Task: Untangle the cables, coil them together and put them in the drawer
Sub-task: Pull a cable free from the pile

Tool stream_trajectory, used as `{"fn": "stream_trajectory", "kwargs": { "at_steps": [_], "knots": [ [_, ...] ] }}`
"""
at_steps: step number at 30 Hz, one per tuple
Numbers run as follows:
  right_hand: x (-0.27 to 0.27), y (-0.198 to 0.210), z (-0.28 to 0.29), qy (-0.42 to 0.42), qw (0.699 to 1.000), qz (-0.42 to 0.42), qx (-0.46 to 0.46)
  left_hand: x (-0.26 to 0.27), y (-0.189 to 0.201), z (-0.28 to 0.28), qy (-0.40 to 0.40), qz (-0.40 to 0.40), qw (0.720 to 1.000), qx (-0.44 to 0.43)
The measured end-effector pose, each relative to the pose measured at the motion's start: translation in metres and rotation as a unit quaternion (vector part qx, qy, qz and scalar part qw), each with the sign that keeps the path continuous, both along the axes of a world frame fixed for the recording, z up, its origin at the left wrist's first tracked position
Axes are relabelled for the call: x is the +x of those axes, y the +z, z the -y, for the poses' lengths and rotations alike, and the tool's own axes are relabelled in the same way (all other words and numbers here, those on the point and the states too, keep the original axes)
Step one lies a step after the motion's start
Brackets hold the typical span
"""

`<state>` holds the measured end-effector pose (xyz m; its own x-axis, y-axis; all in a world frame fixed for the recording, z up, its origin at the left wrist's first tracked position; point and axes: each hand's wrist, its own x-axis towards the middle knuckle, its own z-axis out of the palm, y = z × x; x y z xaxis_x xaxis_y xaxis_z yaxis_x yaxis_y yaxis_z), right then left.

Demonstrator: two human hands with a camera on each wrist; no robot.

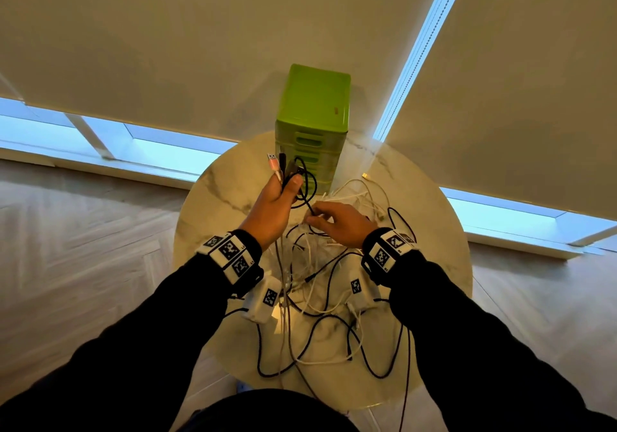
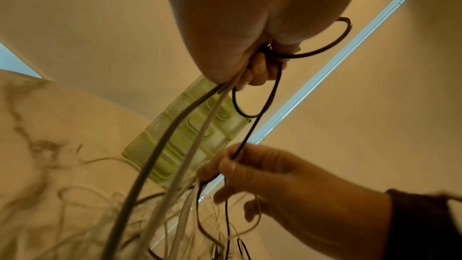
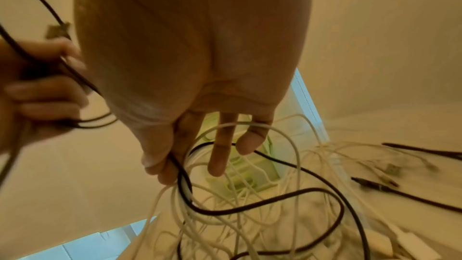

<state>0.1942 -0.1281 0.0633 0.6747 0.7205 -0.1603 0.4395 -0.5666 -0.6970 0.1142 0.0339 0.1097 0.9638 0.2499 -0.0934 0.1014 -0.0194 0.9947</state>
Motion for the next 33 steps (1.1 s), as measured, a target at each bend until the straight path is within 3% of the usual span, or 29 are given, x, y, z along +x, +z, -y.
{"fn": "stream_trajectory", "kwargs": {
  "at_steps": [4, 7, 9, 11, 13, 16, 18, 22, 27, 29, 33],
  "knots": [
    [0.004, -0.022, 0.004, -0.033, 0.993, 0.057, -0.095, -0.004, 0.013, -0.003, -0.002, 0.033, 0.999, -0.01],
    [0.007, -0.023, 0.007, -0.032, 0.97, 0.102, -0.219, -0.001, 0.027, -0.013, 0.056, 0.072, 0.995, -0.051],
    [0.012, -0.028, 0.016, -0.025, 0.945, 0.097, -0.312, 0.006, 0.041, -0.027, 0.089, 0.105, 0.988, -0.076],
    [0.014, -0.033, 0.023, -0.032, 0.937, 0.062, -0.341, 0.011, 0.053, -0.041, 0.098, 0.118, 0.986, -0.064],
    [0.017, -0.031, 0.025, -0.062, 0.956, 0.033, -0.287, 0.013, 0.052, -0.049, 0.09, 0.108, 0.99, -0.013],
    [0.017, -0.019, 0.026, -0.118, 0.985, 0.021, -0.125, 0.008, 0.033, -0.043, 0.068, 0.078, 0.994, 0.024],
    [0.015, -0.012, 0.032, -0.152, 0.987, 0.001, -0.062, 0.005, 0.02, -0.034, 0.047, 0.066, 0.996, -0.038],
    [0.007, -0.003, 0.058, -0.158, 0.986, 0.014, -0.042, 0.011, 0.007, -0.002, -0.016, 0.069, 0.975, -0.212],
    [-0.029, 0.007, 0.092, -0.075, 0.995, 0.053, -0.028, 0.017, 0.017, 0.066, -0.085, 0.044, 0.957, -0.274],
    [-0.048, 0.013, 0.103, -0.071, 0.997, 0.032, 0.016, 0.021, 0.012, 0.09, -0.121, 0.034, 0.962, -0.244],
    [-0.089, 0.027, 0.138, -0.152, 0.987, 0.012, 0.06, 0.018, 0.001, 0.14, -0.2, 0.032, 0.97, -0.132]
  ]
}}
